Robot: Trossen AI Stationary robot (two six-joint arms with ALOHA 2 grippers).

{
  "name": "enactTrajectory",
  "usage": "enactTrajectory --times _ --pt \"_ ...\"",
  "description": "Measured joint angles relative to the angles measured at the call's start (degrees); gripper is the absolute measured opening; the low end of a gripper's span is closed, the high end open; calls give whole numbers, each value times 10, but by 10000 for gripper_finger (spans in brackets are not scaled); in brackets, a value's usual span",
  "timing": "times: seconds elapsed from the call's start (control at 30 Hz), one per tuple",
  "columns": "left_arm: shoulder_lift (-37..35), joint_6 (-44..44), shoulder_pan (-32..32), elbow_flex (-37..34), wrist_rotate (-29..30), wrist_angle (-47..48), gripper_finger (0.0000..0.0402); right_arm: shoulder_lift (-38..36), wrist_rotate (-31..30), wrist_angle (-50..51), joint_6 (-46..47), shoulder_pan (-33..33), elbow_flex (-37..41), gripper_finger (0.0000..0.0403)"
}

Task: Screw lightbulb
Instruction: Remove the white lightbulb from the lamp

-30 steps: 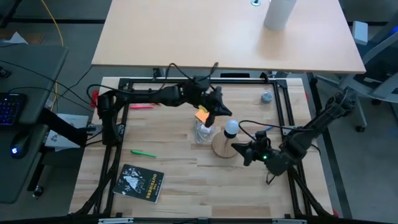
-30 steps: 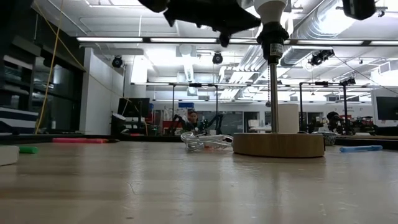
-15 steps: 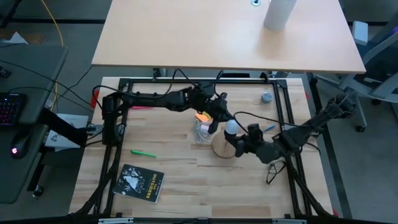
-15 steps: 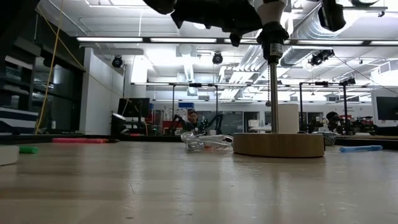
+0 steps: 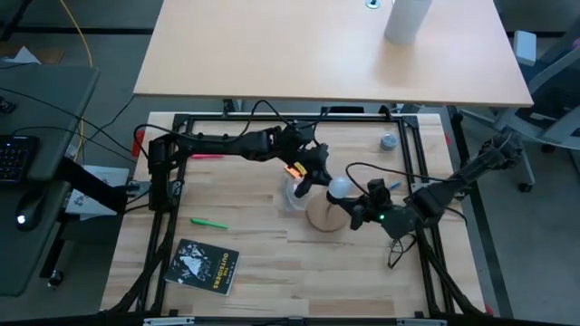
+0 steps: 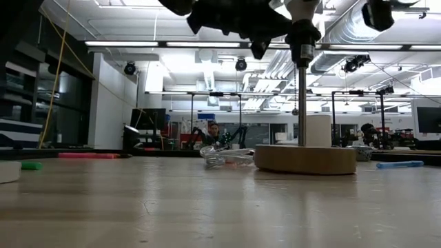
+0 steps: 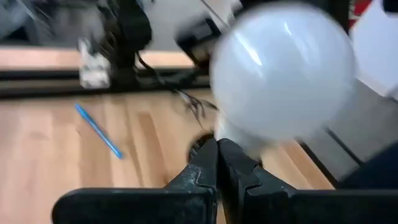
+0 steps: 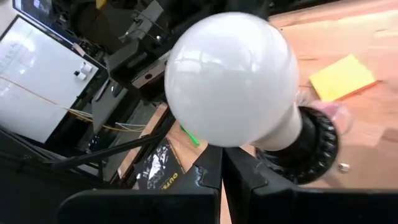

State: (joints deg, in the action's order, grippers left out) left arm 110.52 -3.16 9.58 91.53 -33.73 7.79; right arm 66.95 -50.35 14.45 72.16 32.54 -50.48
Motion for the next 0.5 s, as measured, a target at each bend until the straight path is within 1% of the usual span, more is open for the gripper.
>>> enactTrajectory --times 0.07,0.17,0.3,0.43,0.5 --pt "0 0 2 0 -16 25 0 -15 -7 29 14 6 0 0" --pt "-7 -10 0 -1 -23 53 0 -40 -25 70 24 11 0 0" --pt "-34 -30 0 0 -24 89 0 -70 -20 117 24 10 0 0" --pt "-60 -60 1 -1 -15 146 0 -91 -12 154 24 7 0 0" --pt "-75 -78 1 -1 -11 168 0 -101 6 173 24 7 0 0"
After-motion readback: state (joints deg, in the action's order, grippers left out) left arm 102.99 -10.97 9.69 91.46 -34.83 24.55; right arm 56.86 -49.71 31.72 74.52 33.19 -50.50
